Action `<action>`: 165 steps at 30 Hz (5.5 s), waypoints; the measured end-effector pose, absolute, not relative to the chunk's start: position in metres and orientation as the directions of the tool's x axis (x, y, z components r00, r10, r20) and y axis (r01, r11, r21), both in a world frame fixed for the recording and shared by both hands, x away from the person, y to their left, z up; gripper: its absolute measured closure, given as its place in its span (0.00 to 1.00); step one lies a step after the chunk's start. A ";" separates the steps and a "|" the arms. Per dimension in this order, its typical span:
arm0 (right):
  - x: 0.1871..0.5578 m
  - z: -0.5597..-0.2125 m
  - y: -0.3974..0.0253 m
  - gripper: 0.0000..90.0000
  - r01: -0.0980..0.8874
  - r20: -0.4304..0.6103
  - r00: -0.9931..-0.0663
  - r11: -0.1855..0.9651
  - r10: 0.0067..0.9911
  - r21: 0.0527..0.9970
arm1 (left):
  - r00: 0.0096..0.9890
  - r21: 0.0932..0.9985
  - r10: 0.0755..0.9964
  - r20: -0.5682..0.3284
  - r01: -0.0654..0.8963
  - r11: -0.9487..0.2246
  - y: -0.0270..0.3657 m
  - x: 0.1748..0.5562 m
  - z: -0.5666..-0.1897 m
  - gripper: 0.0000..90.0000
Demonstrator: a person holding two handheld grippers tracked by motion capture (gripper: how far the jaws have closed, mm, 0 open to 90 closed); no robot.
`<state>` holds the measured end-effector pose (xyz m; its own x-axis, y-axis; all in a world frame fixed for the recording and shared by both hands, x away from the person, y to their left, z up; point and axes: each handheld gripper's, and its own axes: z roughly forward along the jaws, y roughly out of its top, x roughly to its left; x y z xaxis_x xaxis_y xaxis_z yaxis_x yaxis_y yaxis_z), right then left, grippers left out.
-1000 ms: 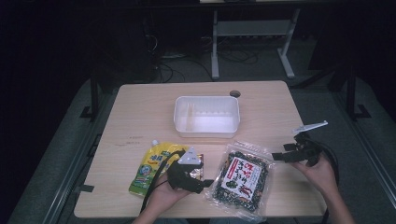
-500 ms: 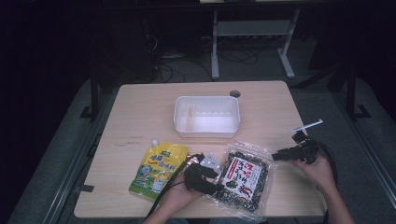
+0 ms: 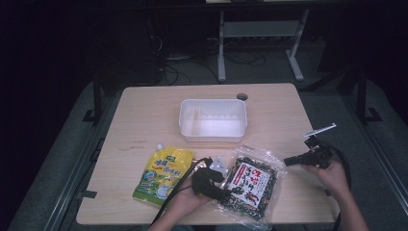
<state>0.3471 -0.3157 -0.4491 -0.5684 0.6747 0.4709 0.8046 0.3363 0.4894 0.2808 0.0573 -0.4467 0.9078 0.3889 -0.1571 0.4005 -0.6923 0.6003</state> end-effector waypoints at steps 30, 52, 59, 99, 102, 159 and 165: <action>0.287 -0.372 -0.324 1.00 0.588 0.314 -0.725 0.313 0.614 0.746 | 0.819 0.555 0.330 -0.470 0.564 -0.611 0.040 0.322 -0.454 0.39; 0.295 -0.413 -0.331 0.40 0.665 0.484 -0.646 0.125 0.590 0.736 | 0.836 0.648 0.255 -0.487 0.541 -0.536 0.051 0.323 -0.445 0.76; 0.286 -0.439 -0.309 0.37 0.698 0.546 -0.657 0.146 0.520 0.701 | 0.838 0.653 0.255 -0.482 0.537 -0.534 0.051 0.323 -0.445 0.76; 0.272 -0.342 -0.271 0.84 0.491 0.338 -0.766 0.159 0.547 0.856 | 0.891 0.731 0.360 -0.277 0.439 -0.523 0.118 0.302 -0.404 0.45; 0.277 -0.331 -0.260 0.84 0.450 0.278 -0.767 0.175 0.578 0.876 | 0.888 0.732 0.378 -0.260 0.437 -0.523 0.129 0.297 -0.404 0.43; 0.429 -0.309 -0.139 0.83 0.273 0.004 -0.739 0.293 0.674 0.917 | 0.810 0.748 0.540 -0.228 0.501 -0.436 0.229 0.270 -0.420 0.33; 0.437 -0.319 -0.136 0.83 0.276 0.002 -0.743 0.303 0.670 0.912 | 0.809 0.746 0.540 -0.232 0.504 -0.435 0.230 0.271 -0.420 0.33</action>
